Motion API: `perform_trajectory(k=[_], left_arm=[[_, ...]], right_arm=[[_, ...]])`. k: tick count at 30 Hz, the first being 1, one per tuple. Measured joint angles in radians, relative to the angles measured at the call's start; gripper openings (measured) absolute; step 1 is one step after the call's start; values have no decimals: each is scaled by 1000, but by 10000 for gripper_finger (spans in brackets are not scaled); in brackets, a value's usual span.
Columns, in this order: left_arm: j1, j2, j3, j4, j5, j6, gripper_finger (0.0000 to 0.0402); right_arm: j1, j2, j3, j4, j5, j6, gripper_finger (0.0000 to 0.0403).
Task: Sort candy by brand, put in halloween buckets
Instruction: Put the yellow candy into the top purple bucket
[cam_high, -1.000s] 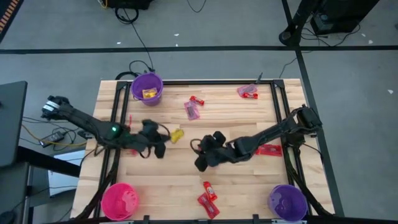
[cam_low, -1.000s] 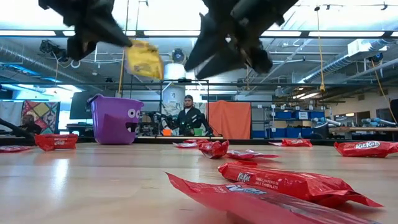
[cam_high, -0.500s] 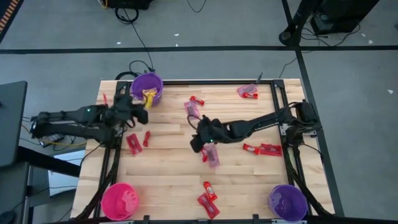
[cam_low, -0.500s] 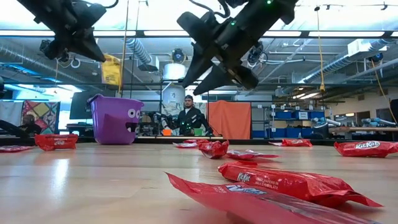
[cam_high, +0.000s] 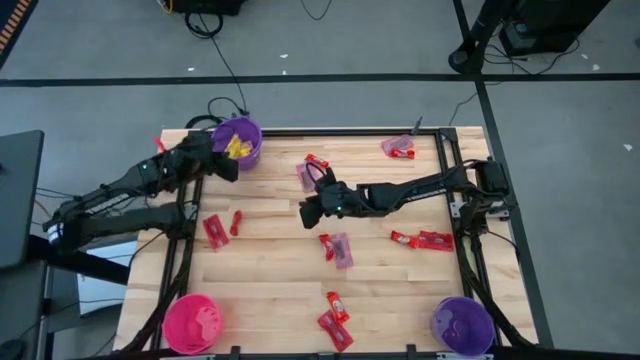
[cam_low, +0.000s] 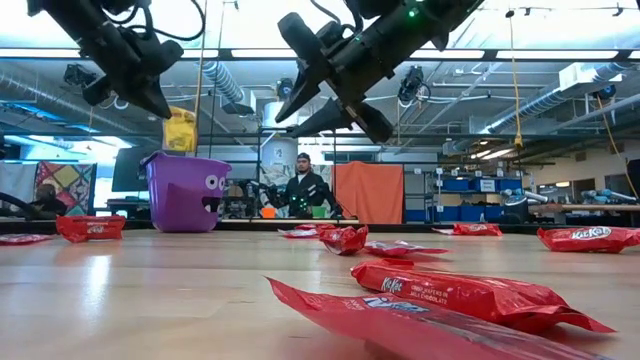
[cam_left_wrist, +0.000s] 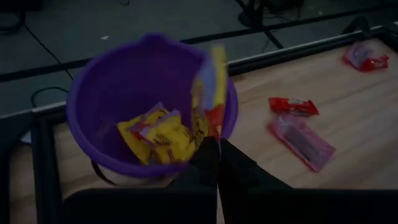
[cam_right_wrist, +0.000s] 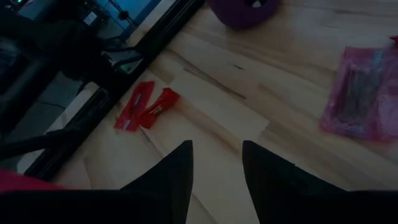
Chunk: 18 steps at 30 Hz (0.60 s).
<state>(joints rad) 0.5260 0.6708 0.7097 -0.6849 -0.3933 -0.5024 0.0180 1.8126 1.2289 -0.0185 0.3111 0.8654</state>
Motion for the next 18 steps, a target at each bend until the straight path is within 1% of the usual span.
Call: perform_trajectory(k=[3,9,14,16,18], left_arm=[[84,25,0,20,49,51,0],[221,108,0,61,182,107,0],[289,188,0,105,270,79,8],[307,215,0,120,298,70,20],[319,240,0,129,302,68,34]], right_arm=[[-8,0,0,-6,-1,-1,149],[-25,0,0,-29,-42,-24,149],[-45,0,0,-73,-54,-76,149],[-60,0,0,-96,-67,-79,149],[-75,0,0,-124,-75,-79,149]])
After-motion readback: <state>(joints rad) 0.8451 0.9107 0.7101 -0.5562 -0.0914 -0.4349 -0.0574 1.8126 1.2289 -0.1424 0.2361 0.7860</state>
